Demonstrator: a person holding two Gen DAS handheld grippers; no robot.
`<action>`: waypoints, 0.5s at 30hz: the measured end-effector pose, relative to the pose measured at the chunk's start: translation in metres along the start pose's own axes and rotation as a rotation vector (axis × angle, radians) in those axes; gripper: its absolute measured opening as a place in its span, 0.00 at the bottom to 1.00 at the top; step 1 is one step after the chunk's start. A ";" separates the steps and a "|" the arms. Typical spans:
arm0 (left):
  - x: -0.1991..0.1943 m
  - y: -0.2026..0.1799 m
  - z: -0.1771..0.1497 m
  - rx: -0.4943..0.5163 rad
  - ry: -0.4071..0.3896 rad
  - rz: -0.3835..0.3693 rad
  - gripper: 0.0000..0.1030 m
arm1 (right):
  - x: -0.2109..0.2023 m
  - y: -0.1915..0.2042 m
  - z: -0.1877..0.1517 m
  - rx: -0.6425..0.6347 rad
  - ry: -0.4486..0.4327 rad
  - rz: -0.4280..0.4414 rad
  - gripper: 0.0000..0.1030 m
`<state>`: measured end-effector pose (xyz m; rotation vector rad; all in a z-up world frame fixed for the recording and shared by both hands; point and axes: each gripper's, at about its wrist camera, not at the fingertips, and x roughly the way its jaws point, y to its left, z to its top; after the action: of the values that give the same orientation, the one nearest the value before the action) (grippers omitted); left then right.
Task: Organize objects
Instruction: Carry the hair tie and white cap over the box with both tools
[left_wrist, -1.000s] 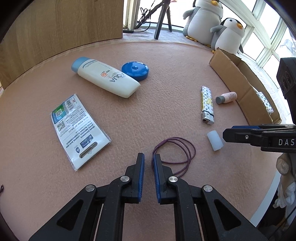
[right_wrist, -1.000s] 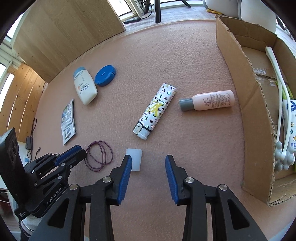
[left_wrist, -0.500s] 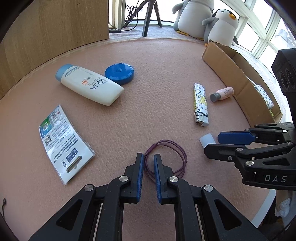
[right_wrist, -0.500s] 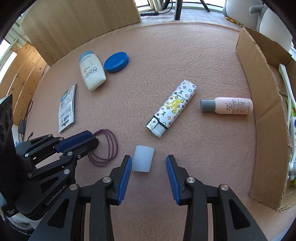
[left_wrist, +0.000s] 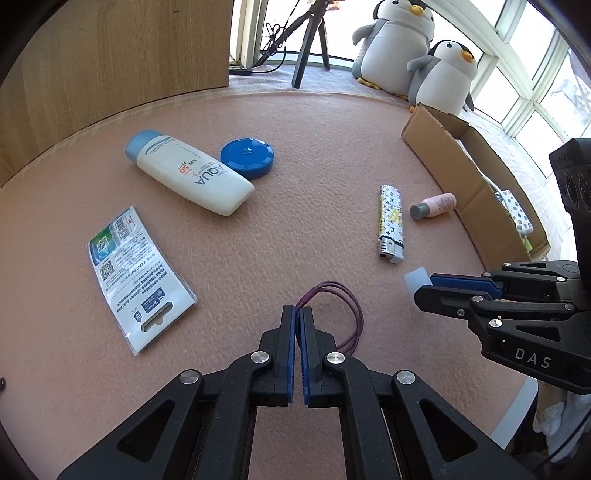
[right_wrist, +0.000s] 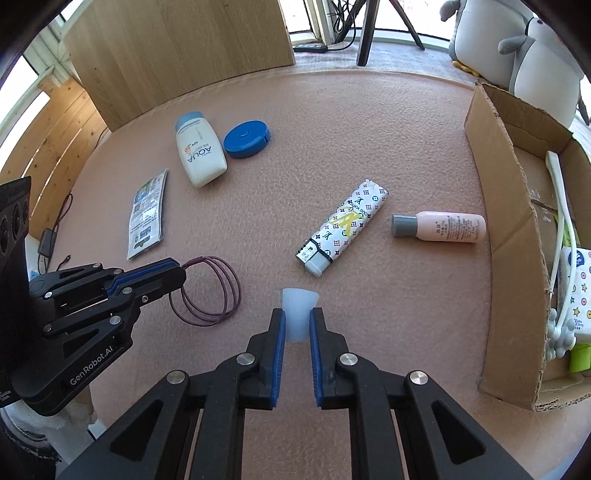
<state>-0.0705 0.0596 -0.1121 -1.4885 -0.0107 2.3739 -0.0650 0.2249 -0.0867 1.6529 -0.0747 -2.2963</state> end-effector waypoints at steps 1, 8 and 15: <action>-0.005 0.000 0.001 -0.004 -0.009 -0.004 0.02 | -0.005 -0.003 -0.001 0.008 -0.007 0.007 0.11; -0.032 -0.012 0.016 0.000 -0.074 -0.028 0.02 | -0.048 -0.035 -0.006 0.082 -0.086 0.028 0.11; -0.050 -0.054 0.040 0.046 -0.129 -0.085 0.02 | -0.094 -0.082 -0.012 0.155 -0.169 -0.011 0.11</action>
<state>-0.0706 0.1028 -0.0410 -1.2860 -0.0497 2.3813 -0.0451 0.3305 -0.0228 1.5283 -0.2881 -2.4900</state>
